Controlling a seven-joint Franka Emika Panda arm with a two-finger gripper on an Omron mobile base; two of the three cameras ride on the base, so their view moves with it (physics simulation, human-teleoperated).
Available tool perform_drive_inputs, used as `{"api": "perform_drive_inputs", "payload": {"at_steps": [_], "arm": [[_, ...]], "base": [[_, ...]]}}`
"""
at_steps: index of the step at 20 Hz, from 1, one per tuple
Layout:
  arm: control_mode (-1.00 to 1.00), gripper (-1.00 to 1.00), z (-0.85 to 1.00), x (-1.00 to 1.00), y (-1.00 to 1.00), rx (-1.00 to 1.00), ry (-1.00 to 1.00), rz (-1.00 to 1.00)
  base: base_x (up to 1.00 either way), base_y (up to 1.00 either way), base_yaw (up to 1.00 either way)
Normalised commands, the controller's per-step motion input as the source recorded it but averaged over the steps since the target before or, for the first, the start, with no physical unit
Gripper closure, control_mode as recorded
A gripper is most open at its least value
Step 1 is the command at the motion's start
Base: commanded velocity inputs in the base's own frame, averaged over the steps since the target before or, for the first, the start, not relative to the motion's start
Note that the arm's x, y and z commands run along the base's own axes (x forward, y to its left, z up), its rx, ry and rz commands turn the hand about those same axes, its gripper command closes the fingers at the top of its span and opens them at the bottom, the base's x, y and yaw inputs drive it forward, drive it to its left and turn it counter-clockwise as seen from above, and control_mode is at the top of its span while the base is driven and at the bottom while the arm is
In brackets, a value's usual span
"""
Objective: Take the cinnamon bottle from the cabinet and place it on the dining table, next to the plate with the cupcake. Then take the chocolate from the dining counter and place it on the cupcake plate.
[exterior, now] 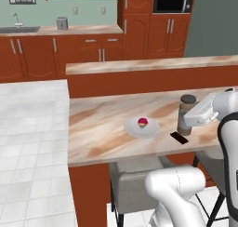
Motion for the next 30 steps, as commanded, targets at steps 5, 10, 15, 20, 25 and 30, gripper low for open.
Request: {"api": "perform_drive_inputs", "payload": {"at_steps": [5,10,15,20,25,30], "arm": [[-1.00,1.00,-0.19,0.32,0.00,0.00,0.00,0.08],[-1.00,1.00,-0.72,0.96,0.33,0.04,-0.01,0.31],[-1.00,1.00,-0.60,1.00,0.54,0.12,-0.04,0.42],[-1.00,1.00,-0.39,0.86,0.28,0.01,0.03,0.20],[-1.00,1.00,-0.35,0.82,0.00,0.00,0.08,0.09],[-1.00,1.00,-0.78,0.67,0.01,-0.02,0.01,0.08]], "base": [[0.43,-0.06,0.13],[0.00,0.00,0.00],[0.00,0.00,0.00],[0.00,0.00,0.00],[0.00,0.00,0.00],[0.00,0.00,0.00]]}}
